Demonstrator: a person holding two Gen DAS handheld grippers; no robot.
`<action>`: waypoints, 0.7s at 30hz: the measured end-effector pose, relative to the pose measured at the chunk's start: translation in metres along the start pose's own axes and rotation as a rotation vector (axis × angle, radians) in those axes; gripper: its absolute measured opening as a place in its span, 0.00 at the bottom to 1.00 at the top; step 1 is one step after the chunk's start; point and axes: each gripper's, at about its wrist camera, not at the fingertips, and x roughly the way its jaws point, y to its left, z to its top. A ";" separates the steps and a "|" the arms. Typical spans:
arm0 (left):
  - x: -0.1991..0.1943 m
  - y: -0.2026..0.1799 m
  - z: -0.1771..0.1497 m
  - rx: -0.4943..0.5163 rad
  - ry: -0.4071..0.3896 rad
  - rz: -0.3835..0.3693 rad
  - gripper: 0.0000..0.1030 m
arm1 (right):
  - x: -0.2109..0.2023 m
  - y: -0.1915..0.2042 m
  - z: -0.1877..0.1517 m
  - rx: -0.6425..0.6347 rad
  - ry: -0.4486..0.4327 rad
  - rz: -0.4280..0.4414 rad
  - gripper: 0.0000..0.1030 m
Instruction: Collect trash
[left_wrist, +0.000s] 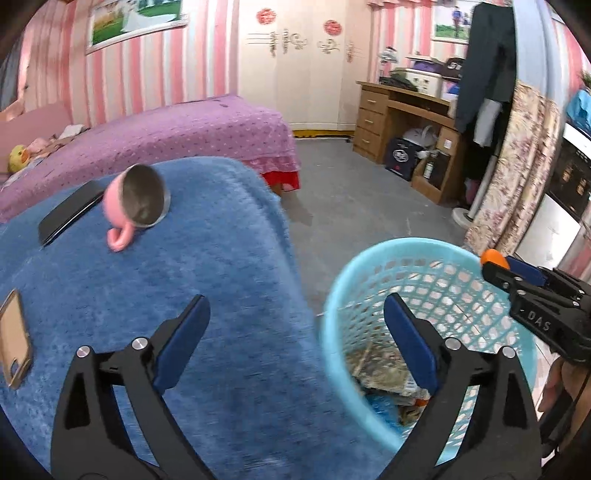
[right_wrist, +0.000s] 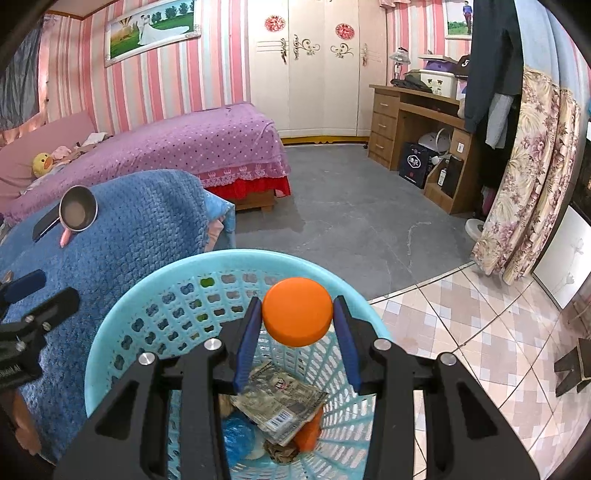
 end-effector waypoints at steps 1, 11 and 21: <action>-0.002 0.007 0.000 -0.010 0.003 0.012 0.91 | 0.001 0.002 0.001 -0.001 -0.003 0.001 0.39; -0.044 0.063 -0.008 -0.037 -0.037 0.094 0.95 | -0.005 0.037 0.007 -0.077 -0.049 -0.041 0.91; -0.114 0.107 -0.020 0.023 -0.121 0.182 0.95 | -0.055 0.082 0.021 -0.122 -0.127 0.002 0.96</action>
